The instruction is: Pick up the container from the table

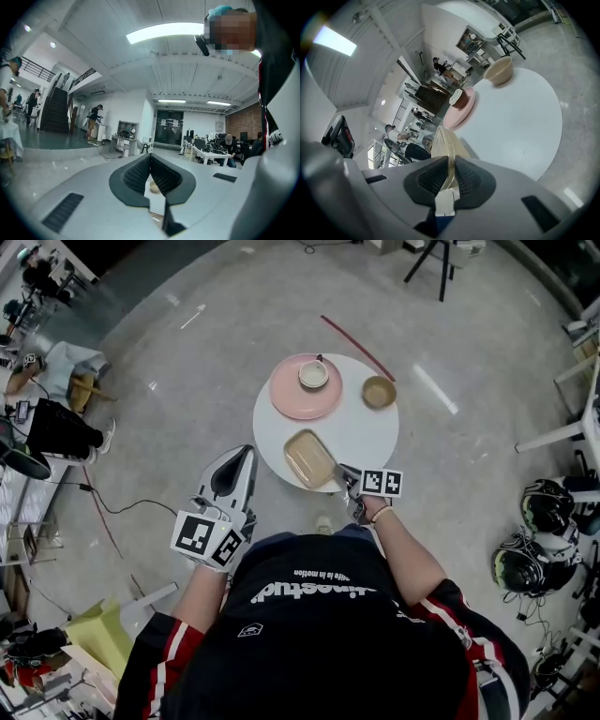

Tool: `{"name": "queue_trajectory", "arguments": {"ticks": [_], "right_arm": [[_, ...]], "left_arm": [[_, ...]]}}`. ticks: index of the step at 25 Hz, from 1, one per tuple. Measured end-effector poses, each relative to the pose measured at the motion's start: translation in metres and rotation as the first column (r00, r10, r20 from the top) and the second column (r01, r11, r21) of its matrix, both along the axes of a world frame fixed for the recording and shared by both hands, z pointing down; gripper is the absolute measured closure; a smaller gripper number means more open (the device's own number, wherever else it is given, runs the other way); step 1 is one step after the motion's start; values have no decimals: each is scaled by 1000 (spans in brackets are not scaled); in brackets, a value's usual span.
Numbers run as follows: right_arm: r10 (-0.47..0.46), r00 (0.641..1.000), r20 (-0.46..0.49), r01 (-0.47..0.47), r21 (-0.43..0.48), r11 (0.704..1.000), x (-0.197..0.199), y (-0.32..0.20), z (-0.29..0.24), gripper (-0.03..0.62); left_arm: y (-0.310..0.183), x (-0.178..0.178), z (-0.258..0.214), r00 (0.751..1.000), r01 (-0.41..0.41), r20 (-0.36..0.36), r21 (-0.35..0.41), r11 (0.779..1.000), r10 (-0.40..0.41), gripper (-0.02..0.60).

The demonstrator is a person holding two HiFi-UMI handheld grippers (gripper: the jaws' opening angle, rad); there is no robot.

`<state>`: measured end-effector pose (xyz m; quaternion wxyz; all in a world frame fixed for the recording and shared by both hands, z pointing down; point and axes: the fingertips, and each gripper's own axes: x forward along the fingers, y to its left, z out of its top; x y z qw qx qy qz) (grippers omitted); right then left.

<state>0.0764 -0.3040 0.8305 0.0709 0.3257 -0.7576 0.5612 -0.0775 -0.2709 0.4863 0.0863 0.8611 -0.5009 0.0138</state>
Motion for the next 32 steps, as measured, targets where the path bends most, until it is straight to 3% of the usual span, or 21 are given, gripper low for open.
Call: {"name": "queue_trajectory", "arguments": {"ticks": [18,32], "right_arm": [[149,989,-23,-147,55,988,14,-3,-58,534],[283,959,7,-277,231,933,19,9,-166,534]], "left_arm": [[-6,-26,-22,998,-61,-26,-2,998,61,557],[7,-39,-45,990,-137,-41,20,990,138,557]]}}
